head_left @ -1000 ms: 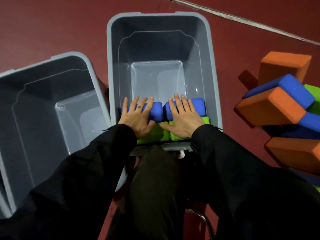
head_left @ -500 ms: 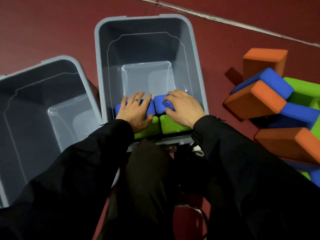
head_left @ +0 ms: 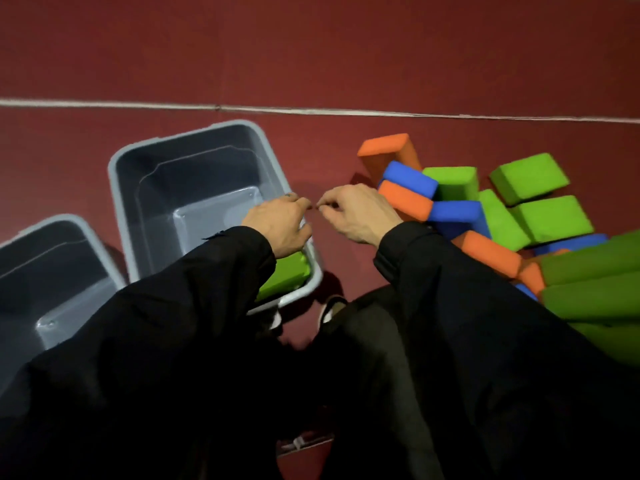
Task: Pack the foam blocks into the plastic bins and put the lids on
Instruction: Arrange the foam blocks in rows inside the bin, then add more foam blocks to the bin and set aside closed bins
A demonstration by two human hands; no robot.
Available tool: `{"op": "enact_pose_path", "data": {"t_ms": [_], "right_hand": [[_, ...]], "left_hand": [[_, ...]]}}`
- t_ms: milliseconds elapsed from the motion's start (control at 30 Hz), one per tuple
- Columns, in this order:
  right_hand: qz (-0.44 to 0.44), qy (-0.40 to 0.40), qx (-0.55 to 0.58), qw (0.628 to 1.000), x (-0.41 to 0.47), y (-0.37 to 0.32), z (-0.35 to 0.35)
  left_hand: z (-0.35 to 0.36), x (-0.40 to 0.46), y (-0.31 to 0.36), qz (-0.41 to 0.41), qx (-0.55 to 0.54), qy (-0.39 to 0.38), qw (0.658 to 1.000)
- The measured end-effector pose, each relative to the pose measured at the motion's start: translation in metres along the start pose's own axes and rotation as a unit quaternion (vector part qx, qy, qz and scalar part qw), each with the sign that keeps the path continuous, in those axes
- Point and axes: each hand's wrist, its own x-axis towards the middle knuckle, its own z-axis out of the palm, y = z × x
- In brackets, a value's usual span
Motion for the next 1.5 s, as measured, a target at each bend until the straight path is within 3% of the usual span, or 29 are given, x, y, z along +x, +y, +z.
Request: {"op": "enact_pose_path", "data": {"t_ms": [167,400,700,900,1033,1233,1333,1400,1500], "right_hand": [[0.075,0.023,0.042,0.996,-0.063,0.073,-0.015],[0.207,0.059,0.056,0.975,-0.101,0.165,0.010],[0.236,0.021,0.005,0.972,-0.020,0.220,0.067],[0.230,0.038,-0.044,0.971,0.027,0.254,0.087],[0.228,-0.010,-0.094,0.969,0.052,0.274,0.088],[0.257,-0.093,-0.080,0.959,0.074,0.282,0.095],[0.253,-0.022,-0.111,0.961,0.057,0.269,0.112],[0.235,0.039,-0.126,0.963,0.047,0.263,0.119],[0.226,0.051,-0.120,0.965,0.041,0.256,0.129]], "left_hand": [[0.008,0.026,0.074,0.065,-0.004,-0.004,0.998],[0.038,0.060,0.145,0.087,0.011,-0.043,0.995],[0.081,0.098,0.116,0.065,0.000,-0.108,0.992],[0.107,0.121,0.099,0.060,-0.030,-0.141,0.988],[0.125,0.119,0.096,0.059,-0.051,-0.168,0.983],[0.131,0.129,0.087,0.055,-0.058,-0.215,0.973],[0.133,0.138,0.089,0.021,-0.142,-0.194,0.970],[0.137,0.153,0.095,-0.089,-0.314,-0.176,0.929],[0.152,0.174,0.111,-0.258,-0.537,-0.174,0.784]]}}
